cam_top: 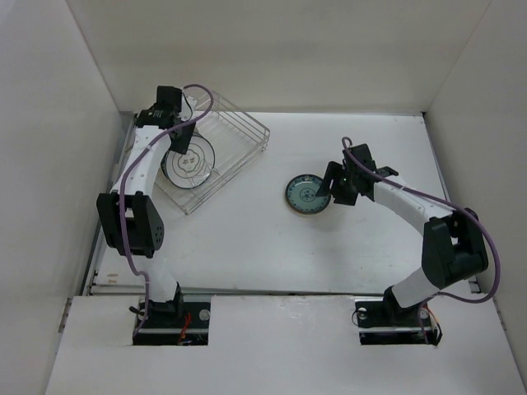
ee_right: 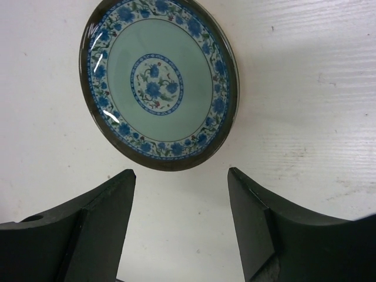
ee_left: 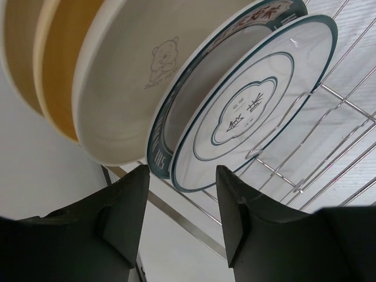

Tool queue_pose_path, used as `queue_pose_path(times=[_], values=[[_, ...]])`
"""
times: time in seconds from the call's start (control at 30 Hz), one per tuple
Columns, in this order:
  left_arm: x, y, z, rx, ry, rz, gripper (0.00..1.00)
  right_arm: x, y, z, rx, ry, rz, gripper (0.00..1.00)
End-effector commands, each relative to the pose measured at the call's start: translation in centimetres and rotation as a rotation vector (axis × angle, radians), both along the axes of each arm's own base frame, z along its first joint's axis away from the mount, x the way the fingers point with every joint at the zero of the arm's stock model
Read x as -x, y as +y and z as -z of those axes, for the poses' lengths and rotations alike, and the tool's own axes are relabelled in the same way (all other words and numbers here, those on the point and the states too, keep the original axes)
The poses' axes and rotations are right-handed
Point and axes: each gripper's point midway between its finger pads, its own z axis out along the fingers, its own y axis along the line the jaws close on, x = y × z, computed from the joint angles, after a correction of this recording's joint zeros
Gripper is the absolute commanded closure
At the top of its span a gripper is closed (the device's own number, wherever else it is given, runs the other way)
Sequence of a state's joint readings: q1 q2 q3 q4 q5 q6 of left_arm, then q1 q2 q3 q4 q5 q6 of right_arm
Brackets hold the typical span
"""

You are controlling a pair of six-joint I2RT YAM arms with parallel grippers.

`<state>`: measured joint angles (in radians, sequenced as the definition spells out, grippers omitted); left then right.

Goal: Unload the plates from the dish rack

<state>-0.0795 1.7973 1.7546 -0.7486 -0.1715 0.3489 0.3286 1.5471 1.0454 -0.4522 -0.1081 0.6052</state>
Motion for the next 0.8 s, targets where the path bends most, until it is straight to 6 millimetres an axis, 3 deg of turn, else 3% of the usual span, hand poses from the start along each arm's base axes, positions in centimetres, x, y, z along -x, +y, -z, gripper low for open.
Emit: queue_pose_path(times=[0.0, 0.17, 0.5, 0.6, 0.63, 0.67, 0.77], values=[[-0.2, 0.2, -0.4, 0.034, -0.004, -0.030, 0.54, -0.7, 1.0, -1.0, -0.030, -0.053, -0.034, 0.30], [-0.6, 0.3, 0.2, 0.068, 0.006, -0.023, 0.59, -1.0, 1.1, -2.2, -0.040, -0.083, -0.034, 0.30], [-0.8, -1.4, 3.4, 0.169, 0.101, 0.011, 0.66, -0.6, 1.1, -2.9, -0.053, -0.100, -0.040, 0.30], [-0.7, -1.8, 3.6, 0.190, 0.137, 0.011, 0.80, -0.3, 1.0, -3.2, -0.056, -0.107, -0.040, 0.30], [-0.4, -1.3, 3.6, 0.190, 0.145, -0.001, 0.94, -0.3, 1.0, -3.2, -0.056, -0.107, -0.040, 0.30], [-0.4, -1.3, 3.3, 0.197, 0.143, -0.011, 1.00, -0.2, 1.0, -3.4, -0.056, -0.107, -0.040, 0.30], [0.0, -1.6, 0.8, 0.212, 0.098, 0.003, 1.00, -0.1, 1.0, -3.7, -0.059, -0.116, -0.040, 0.30]])
